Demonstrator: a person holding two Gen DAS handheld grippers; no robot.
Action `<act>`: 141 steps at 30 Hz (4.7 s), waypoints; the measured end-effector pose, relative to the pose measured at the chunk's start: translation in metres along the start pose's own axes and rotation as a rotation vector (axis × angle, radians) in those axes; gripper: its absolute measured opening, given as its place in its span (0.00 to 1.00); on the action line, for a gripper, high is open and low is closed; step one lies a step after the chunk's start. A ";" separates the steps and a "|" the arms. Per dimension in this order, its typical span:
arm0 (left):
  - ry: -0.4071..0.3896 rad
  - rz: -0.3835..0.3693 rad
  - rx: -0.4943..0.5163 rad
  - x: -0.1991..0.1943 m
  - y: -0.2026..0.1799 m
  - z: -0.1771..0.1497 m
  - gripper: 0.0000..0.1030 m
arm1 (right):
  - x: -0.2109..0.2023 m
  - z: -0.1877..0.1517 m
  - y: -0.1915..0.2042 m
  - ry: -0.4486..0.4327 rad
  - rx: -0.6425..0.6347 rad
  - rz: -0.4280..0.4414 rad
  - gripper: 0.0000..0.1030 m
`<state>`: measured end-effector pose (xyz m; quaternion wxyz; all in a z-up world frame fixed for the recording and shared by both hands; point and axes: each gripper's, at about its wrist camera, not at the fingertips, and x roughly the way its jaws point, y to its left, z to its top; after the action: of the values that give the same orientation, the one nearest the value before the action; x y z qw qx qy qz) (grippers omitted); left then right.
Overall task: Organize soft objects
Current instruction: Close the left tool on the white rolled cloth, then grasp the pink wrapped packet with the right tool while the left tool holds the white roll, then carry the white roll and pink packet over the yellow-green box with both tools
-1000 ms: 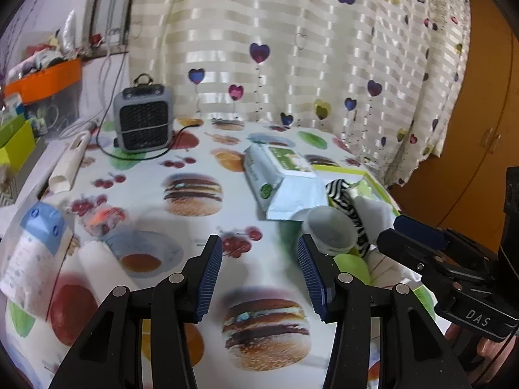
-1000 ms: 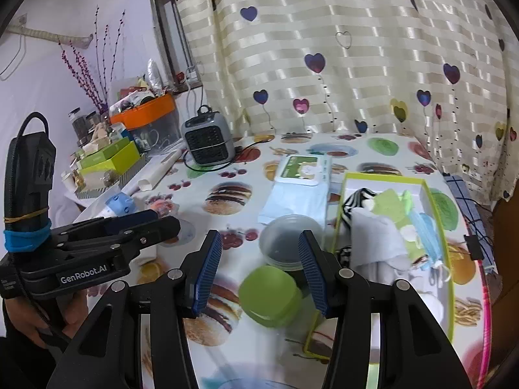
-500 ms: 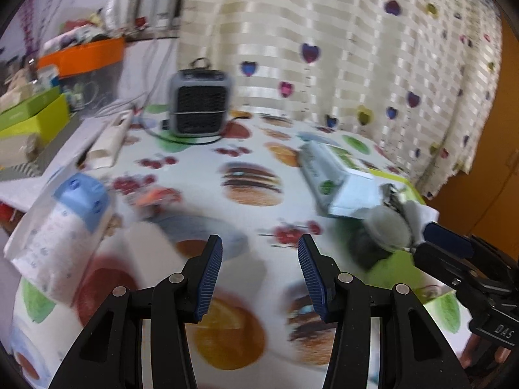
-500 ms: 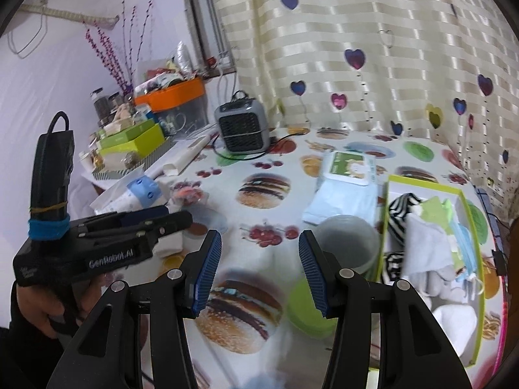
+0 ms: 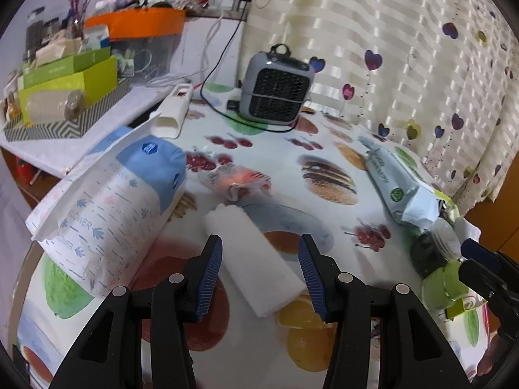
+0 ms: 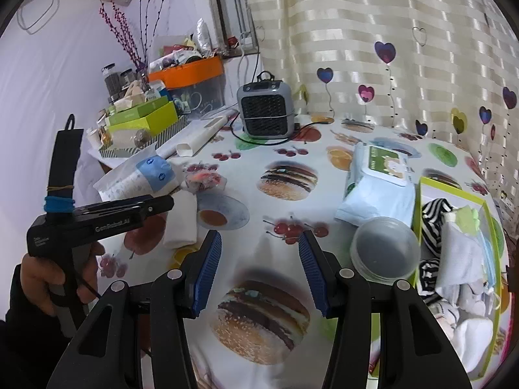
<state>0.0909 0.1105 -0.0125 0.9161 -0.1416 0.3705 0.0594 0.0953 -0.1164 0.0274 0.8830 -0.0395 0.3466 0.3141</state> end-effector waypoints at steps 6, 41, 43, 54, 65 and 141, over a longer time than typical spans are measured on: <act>0.036 0.015 -0.016 0.019 0.001 0.000 0.53 | 0.008 0.003 0.003 0.013 -0.008 0.006 0.49; 0.017 -0.004 -0.036 0.012 0.030 -0.015 0.23 | 0.146 0.068 0.063 0.144 -0.117 0.115 0.50; 0.019 -0.007 -0.044 0.013 0.033 -0.016 0.23 | 0.158 0.073 0.068 0.145 -0.136 0.125 0.50; 0.037 -0.020 -0.083 0.020 0.047 -0.018 0.23 | 0.205 0.084 0.085 0.180 -0.206 0.158 0.50; 0.041 -0.035 -0.089 0.022 0.047 -0.018 0.23 | 0.219 0.076 0.085 0.244 -0.195 0.153 0.45; -0.109 -0.423 0.295 -0.076 -0.192 -0.006 0.23 | -0.132 -0.004 -0.098 -0.232 0.211 -0.207 0.37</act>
<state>0.0736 -0.0748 0.0779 0.9374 -0.0775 0.2875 -0.1805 0.0756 -0.2659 0.0940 0.9438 0.0545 0.2678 0.1858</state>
